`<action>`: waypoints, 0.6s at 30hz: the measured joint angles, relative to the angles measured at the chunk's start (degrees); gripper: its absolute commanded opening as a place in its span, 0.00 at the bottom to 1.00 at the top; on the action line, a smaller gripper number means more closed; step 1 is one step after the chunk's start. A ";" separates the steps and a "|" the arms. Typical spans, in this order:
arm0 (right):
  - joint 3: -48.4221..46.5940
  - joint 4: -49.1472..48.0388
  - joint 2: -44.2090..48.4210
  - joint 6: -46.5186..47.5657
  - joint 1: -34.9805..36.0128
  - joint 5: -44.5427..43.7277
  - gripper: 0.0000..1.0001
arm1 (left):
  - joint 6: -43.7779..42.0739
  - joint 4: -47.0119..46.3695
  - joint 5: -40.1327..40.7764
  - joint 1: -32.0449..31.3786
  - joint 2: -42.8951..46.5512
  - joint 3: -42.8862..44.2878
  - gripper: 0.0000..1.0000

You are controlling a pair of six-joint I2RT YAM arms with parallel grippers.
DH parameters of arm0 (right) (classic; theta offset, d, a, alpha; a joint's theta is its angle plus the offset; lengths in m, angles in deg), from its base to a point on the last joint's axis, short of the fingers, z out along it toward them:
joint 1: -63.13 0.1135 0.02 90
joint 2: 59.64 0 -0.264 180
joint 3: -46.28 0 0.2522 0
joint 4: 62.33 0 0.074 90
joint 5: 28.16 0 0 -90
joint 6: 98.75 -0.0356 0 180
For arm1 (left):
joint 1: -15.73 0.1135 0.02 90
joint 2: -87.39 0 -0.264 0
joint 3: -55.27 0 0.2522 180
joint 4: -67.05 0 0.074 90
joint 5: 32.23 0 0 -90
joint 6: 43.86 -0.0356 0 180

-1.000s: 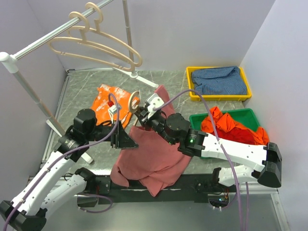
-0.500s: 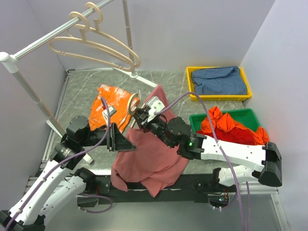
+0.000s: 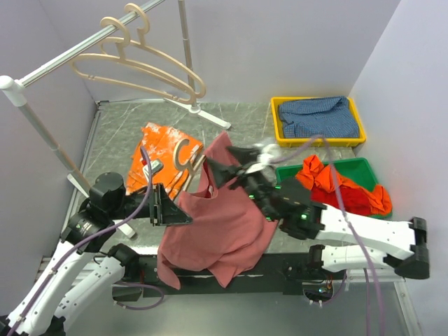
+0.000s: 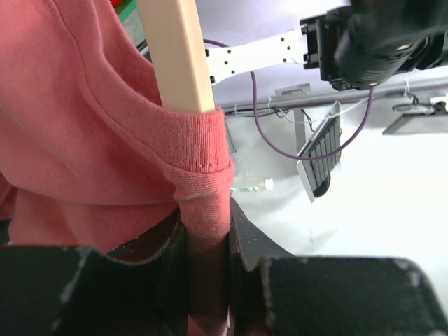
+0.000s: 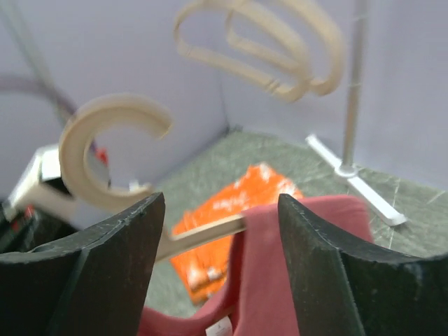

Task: Place the t-shirt on the hanger
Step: Place the hanger at the clothesline.

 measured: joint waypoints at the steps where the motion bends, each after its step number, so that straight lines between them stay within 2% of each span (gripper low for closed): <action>1: 1.22 -1.36 2.49 -1.09 0.00 -2.38 0.77 | 0.17 1.11 0.59 0.00 0.24 0.46 0.01; 6: 4.15 -2.58 8.46 -7.08 -1.90 -11.02 0.77 | 2.23 6.45 4.92 -0.04 1.53 3.98 0.01; 8: 4.26 0.09 8.72 -11.30 -4.76 -11.98 0.76 | 3.37 9.18 7.69 -0.07 2.05 7.72 0.01; 11: 4.92 5.25 7.50 -20.63 -13.53 -9.35 0.75 | 4.15 11.58 10.62 -0.11 2.36 13.60 0.01; 15: 5.31 9.75 -0.61 -28.61 -23.02 -4.81 0.75 | 5.22 13.27 14.23 -0.15 2.43 21.46 0.01; 18: 3.67 11.19 -10.54 -31.41 -25.27 -1.22 0.73 | 6.40 13.33 15.96 -0.15 2.34 25.00 0.01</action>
